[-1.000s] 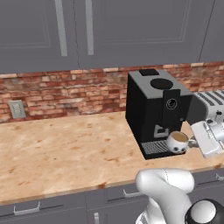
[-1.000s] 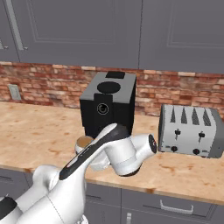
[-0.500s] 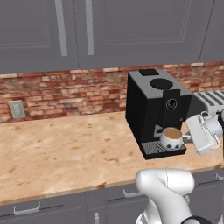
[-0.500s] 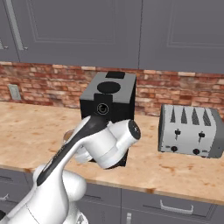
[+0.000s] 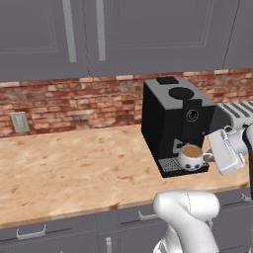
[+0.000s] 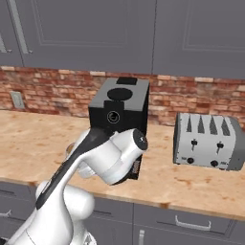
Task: Pick up the brewed coffee from the coffee machine and place it next to the breakfast plate on the dining counter.
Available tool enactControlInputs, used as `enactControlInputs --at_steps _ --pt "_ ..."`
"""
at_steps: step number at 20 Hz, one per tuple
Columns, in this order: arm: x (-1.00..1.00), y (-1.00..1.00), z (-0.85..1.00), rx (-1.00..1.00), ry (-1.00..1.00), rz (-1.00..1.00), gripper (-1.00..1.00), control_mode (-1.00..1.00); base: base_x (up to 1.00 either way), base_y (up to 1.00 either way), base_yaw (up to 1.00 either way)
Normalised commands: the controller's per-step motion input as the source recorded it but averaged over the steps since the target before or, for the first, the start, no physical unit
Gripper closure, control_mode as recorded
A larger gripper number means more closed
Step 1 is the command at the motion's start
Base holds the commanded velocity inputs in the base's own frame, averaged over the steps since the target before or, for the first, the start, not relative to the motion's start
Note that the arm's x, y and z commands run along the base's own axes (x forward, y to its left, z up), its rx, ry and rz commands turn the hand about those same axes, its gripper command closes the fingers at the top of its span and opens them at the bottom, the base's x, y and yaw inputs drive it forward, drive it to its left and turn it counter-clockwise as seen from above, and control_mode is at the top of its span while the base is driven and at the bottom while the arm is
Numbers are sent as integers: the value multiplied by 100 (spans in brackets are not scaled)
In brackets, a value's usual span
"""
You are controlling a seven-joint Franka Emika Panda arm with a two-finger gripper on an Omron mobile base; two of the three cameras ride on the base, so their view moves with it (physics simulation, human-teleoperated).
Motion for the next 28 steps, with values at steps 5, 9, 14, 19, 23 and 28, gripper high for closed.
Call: enactControlInputs --at_steps 5,9,14,19,23,28 --pt "0 0 0 0 0 0 100 100 -77 3 -11" --pt "0 0 0 0 0 0 100 100 -97 -3 -45" --pt "0 0 0 0 0 0 100 100 -46 0 -74" --pt "0 0 0 0 0 0 100 100 -2 17 -92" --pt "0 0 0 0 0 0 100 100 0 24 -94" --pt "0 0 0 0 0 0 100 100 -2 23 -93"
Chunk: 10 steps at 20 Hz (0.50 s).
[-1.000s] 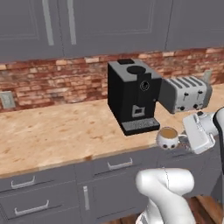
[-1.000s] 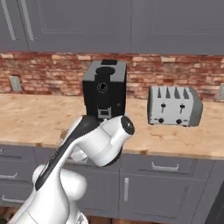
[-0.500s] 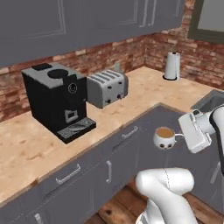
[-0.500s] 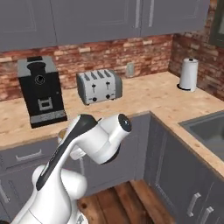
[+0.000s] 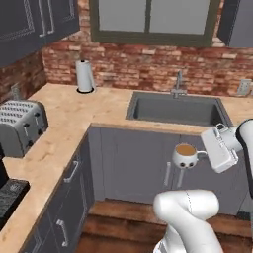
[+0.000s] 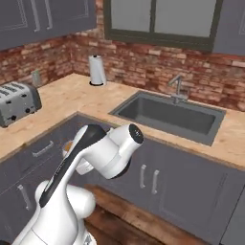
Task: Pick up the brewed coffee from the coffee machine and place it next to the breakfast plate on the dining counter.
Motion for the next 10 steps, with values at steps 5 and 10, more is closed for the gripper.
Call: enactControlInputs --at_steps 5,10 --pt "0 0 0 0 0 0 100 100 -7 17 -92" --pt "0 0 0 0 0 0 100 100 -8 3 -84"
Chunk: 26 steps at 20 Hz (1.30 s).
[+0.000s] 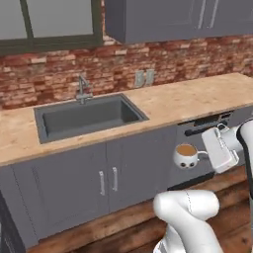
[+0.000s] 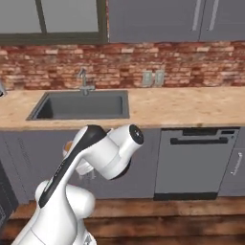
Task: Pick up the brewed coffee from the coffee machine and place it next to the breakfast plate on the dining counter.
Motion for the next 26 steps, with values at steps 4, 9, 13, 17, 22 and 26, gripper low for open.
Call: enactControlInputs --at_steps 4,9,13,17,22,26 --pt "0 0 0 0 0 0 100 100 0 0 -76" --pt "0 0 0 0 0 0 100 100 0 -1 -75" --pt "0 0 0 0 0 0 100 100 0 -2 -75" --pt "0 0 0 0 0 0 100 100 0 -7 -74" --pt "0 0 0 0 0 0 100 100 8 -11 -72" --pt "0 0 0 0 0 0 100 100 30 -2 -68"
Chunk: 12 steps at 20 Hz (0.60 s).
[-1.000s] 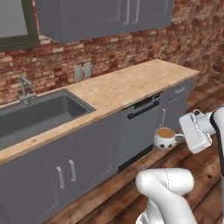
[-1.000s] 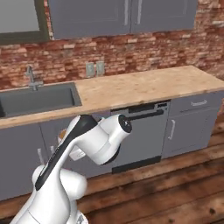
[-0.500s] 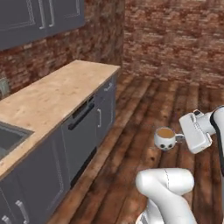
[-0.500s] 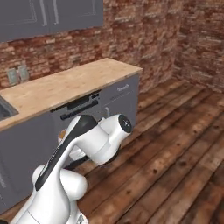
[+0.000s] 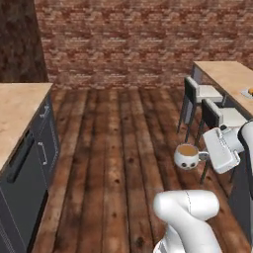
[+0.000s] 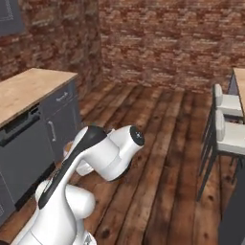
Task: Pick up the brewed coffee from the coffee machine and place it next to the breakfast plate on the dining counter.
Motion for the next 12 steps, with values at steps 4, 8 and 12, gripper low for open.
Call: enactControlInputs --at_steps 4,8,12 --pt "0 0 0 0 0 0 100 100 48 0 -64" --pt "0 0 0 0 0 0 100 100 62 5 -61" --pt "0 0 0 0 0 0 100 100 85 40 -55"
